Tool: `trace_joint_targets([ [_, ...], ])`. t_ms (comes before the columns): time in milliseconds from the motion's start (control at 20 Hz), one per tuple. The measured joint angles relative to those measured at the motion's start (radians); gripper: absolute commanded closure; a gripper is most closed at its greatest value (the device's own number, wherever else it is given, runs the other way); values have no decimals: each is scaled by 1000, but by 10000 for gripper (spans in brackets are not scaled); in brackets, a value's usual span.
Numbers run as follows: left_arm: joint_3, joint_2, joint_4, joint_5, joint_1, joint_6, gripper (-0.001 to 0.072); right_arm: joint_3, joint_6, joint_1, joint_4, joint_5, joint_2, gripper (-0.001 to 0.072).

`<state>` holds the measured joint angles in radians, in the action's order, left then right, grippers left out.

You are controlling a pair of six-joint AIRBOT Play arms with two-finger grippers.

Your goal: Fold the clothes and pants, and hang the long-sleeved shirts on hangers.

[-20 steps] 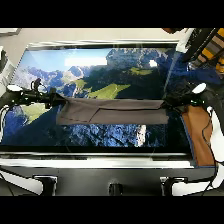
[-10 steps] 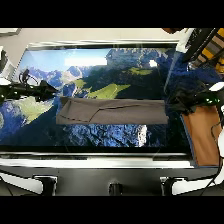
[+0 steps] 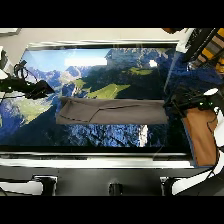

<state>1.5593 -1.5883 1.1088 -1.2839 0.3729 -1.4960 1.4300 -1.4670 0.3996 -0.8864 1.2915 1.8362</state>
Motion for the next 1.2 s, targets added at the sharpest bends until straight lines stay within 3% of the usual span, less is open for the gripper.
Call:
trace_joint_targets([
  [100, 0, 6, 18, 0, -19, -5, 169, 0, 10, -9, 17, 3, 18, 202],
  [200, 0, 9, 26, 1, -38, -8, 169, -1, 24, -37, 14, 0, 27, 276],
  [250, 0, 10, 31, 1, -47, -11, 169, -2, 28, -57, 6, -2, 30, 376],
  [300, 0, 11, 32, 2, -56, -12, 169, -2, 32, -77, -6, -6, 33, 549],
  [350, 0, 11, 35, 5, -65, -13, 170, -3, 35, -99, -25, -13, 35, 643],
  [450, 0, 12, 36, 16, -88, -18, 212, -3, 36, -134, -40, -21, 33, 680],
  [500, 0, 11, 35, 21, -101, -24, 334, -3, 35, -145, -44, -23, 28, 681],
  [600, 0, 5, 25, 34, -141, -27, 686, 3, 23, -159, -74, -26, 5, 681],
  [850, 0, -52, -8, 113, -304, -89, 691, 109, -72, -170, -177, 76, -99, 682],
  [1200, 6, -227, -217, 304, -609, -148, 692, 253, -199, -172, -290, 221, -244, 681],
])
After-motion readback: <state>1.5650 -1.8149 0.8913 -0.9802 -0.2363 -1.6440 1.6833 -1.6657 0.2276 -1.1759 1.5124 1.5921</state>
